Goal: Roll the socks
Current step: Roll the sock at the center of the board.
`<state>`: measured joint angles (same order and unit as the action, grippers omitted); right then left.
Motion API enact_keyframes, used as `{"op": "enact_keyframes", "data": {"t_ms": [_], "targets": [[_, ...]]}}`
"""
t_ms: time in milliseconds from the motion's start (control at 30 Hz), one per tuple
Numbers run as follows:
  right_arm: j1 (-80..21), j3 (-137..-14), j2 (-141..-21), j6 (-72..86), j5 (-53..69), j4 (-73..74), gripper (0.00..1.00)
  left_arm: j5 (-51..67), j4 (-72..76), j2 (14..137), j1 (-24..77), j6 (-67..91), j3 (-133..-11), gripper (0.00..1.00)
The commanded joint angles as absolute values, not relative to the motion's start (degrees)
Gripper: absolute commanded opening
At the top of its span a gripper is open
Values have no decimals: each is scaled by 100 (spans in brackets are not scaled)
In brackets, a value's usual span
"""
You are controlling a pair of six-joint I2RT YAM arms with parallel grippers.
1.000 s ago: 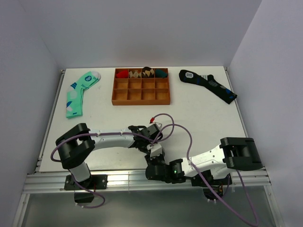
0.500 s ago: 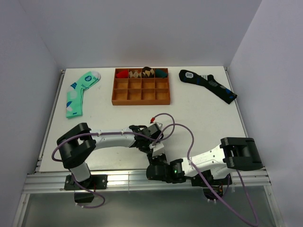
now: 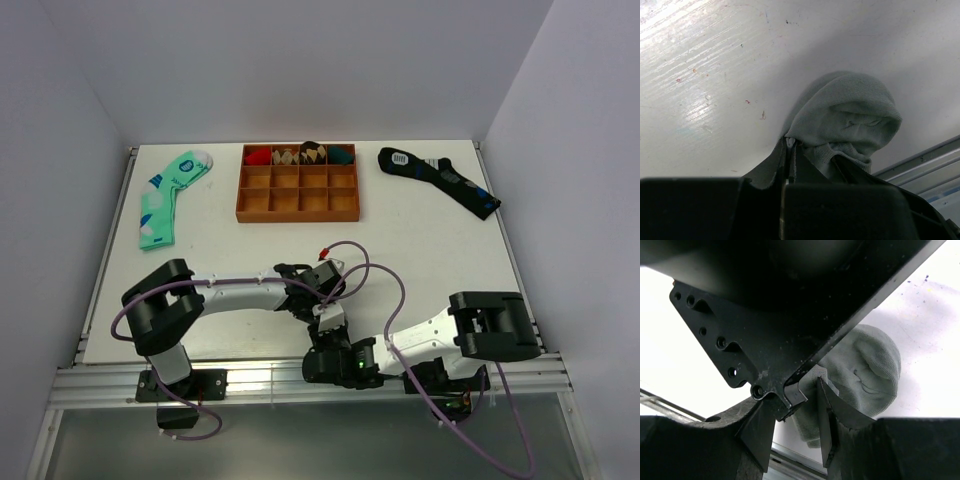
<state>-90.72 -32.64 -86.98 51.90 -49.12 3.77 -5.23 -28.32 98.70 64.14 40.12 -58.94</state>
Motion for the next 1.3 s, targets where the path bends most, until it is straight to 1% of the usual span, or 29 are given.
{"op": "enact_keyframes", "data": {"t_ms": [0,100,167,333,367,400,733,967,1067,1200,1267], "targets": [[-9000,-3305,-8982,5168,-4685,1037,43,-484,-3261,10037,6478,3806,-5959,0],[-8991,-3226,-8956,5308,-4658,1037,41,-369,-3208,9976,6460,3867,-5941,0],[-8983,-3147,-8921,5405,-4614,932,37,-291,-3147,9923,6451,3902,-5915,0],[-8903,-2866,-8702,5397,-4360,528,28,-246,-3050,9809,6451,4069,-5836,6],[-8877,-2830,-8666,5379,-4325,466,28,-255,-3006,9782,6451,4095,-5836,7],[-8842,-2769,-8631,5370,-4281,414,28,-281,-2980,9756,6451,4174,-5819,11],[-8368,-2154,-7928,5247,-3446,-386,26,-913,-2567,8966,6267,4851,-5511,22],[-7928,-1960,-7550,5177,-2743,-562,25,-1125,-2163,8429,6003,5071,-5081,25],[-7718,-1767,-7304,5107,-2278,-782,25,-1142,-1935,8218,5889,5098,-4852,24],[-7138,-1416,-6857,5036,-1383,-1142,24,-1143,-1574,8060,5871,5071,-4580,23],[-6927,-1371,-6724,4975,-1144,-1169,24,-1090,-1346,7990,5871,5063,-4448,23]]}}
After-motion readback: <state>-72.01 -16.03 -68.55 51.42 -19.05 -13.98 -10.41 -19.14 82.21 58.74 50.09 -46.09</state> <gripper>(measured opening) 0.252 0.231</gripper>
